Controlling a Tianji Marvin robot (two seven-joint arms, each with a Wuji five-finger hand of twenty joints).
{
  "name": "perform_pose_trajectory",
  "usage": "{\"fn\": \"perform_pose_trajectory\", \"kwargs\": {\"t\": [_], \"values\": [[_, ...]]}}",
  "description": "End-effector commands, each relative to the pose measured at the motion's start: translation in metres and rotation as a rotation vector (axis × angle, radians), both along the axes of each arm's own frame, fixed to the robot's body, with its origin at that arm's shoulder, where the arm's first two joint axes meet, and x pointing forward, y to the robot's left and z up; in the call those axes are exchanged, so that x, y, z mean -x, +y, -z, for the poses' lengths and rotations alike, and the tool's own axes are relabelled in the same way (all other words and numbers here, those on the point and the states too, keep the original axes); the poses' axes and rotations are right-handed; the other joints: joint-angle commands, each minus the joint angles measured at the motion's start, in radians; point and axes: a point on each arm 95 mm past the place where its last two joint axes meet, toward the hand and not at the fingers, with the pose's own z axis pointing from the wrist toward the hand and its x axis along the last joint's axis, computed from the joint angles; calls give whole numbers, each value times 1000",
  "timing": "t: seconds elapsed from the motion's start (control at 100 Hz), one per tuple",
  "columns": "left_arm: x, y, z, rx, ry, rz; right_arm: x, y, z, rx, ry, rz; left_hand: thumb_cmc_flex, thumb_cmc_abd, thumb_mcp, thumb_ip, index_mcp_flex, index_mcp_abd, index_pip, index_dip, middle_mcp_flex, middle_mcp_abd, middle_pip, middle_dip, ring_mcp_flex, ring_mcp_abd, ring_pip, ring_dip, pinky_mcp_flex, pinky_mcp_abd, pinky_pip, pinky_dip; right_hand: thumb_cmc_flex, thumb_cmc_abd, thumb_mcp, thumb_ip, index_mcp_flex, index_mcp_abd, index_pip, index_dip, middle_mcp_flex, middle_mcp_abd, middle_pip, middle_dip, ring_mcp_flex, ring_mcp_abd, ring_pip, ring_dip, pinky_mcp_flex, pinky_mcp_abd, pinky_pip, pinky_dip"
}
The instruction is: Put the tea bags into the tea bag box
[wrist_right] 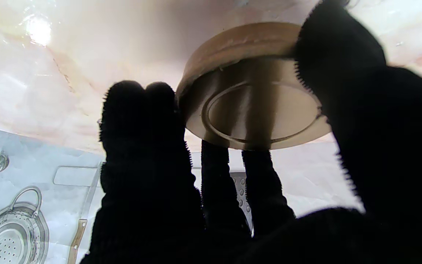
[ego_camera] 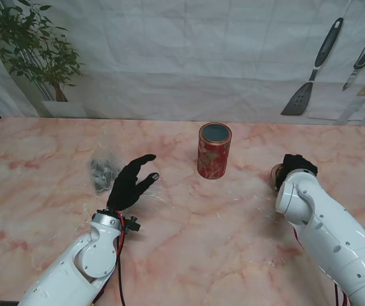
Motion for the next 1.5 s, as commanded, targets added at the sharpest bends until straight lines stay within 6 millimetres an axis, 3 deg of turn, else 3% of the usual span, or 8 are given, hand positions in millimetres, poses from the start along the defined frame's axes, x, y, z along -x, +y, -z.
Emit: {"fn": "perform_pose_trajectory", "kwargs": {"t": [0.0, 0.74, 1.49], "values": [[0, -2, -3, 1, -1, 14, -3, 0, -10, -1, -7, 0, -17, -11, -17, 25, 16, -19, -18, -3, 4, -11, -13, 1, 8, 9, -19, 1, 4, 10, 30, 17, 330, 227, 538, 161, 233, -3, 394, 66, 114, -9, 166, 57, 65, -175, 49, 8, -8, -37, 33, -11], [0, -5, -4, -5, -1, 35, -14, 8, -53, -84, -79, 42, -19, -12, -16, 25, 17, -20, -21, -1, 4, -14, -15, 1, 7, 3, -22, 0, 7, 8, 28, 16, 329, 236, 532, 162, 245, -1, 387, 62, 124, -6, 160, 59, 70, -172, 51, 11, -7, -31, 38, -6], [13, 1, -3, -27, 38, 1, -46, 40, -90, -160, -161, 20, -21, -13, -16, 25, 18, -23, -23, -1, 5, -13, -17, 1, 8, 3, -23, -1, 8, 9, 27, 15, 326, 250, 522, 166, 251, 4, 384, 60, 128, -3, 157, 62, 70, -163, 56, 16, -9, -26, 40, -1]]}}
